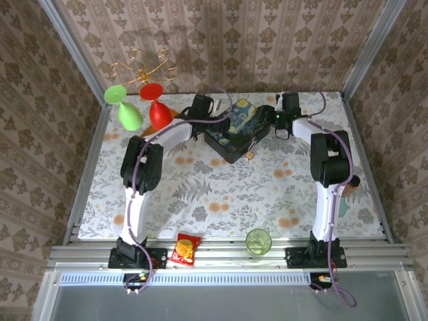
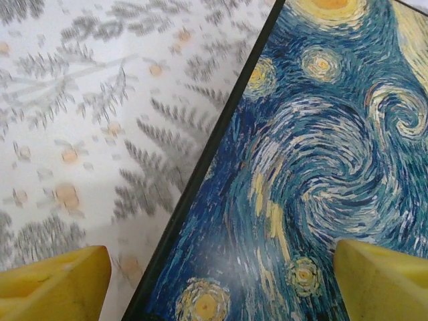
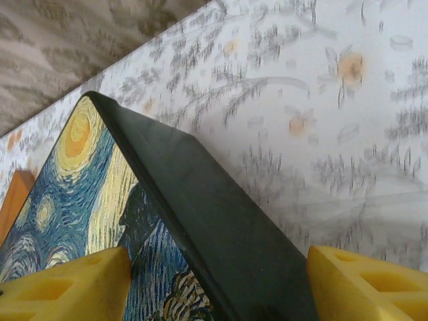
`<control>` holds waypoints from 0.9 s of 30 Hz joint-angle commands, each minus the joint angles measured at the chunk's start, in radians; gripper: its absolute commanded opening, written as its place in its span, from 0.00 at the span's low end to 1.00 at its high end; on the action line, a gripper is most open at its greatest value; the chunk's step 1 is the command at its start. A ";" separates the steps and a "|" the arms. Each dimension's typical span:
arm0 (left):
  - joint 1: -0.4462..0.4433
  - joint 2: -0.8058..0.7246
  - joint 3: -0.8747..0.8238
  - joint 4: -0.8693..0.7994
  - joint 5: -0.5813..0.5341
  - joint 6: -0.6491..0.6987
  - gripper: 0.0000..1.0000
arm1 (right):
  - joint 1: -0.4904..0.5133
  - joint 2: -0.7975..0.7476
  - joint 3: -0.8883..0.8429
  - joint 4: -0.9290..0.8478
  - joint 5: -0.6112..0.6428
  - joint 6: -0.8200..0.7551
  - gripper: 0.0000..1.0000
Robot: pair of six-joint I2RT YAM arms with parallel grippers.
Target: Unlock the padlock with the key
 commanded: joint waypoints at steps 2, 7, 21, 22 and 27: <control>-0.089 -0.111 -0.176 -0.038 0.033 -0.031 0.86 | 0.098 -0.130 -0.215 0.019 -0.085 0.028 0.69; -0.131 -0.233 -0.362 -0.037 -0.054 -0.045 0.87 | 0.184 -0.256 -0.398 0.008 0.017 0.036 0.69; -0.161 -0.287 -0.339 -0.102 -0.188 0.017 0.89 | 0.235 -0.646 -0.631 -0.121 0.371 0.079 0.79; -0.166 -0.297 -0.323 -0.103 -0.198 0.023 0.89 | 0.235 -0.684 -0.642 -0.147 0.376 0.063 0.80; -0.187 -0.352 -0.256 -0.129 -0.242 0.040 0.90 | 0.244 -0.834 -0.733 -0.179 0.301 0.013 0.85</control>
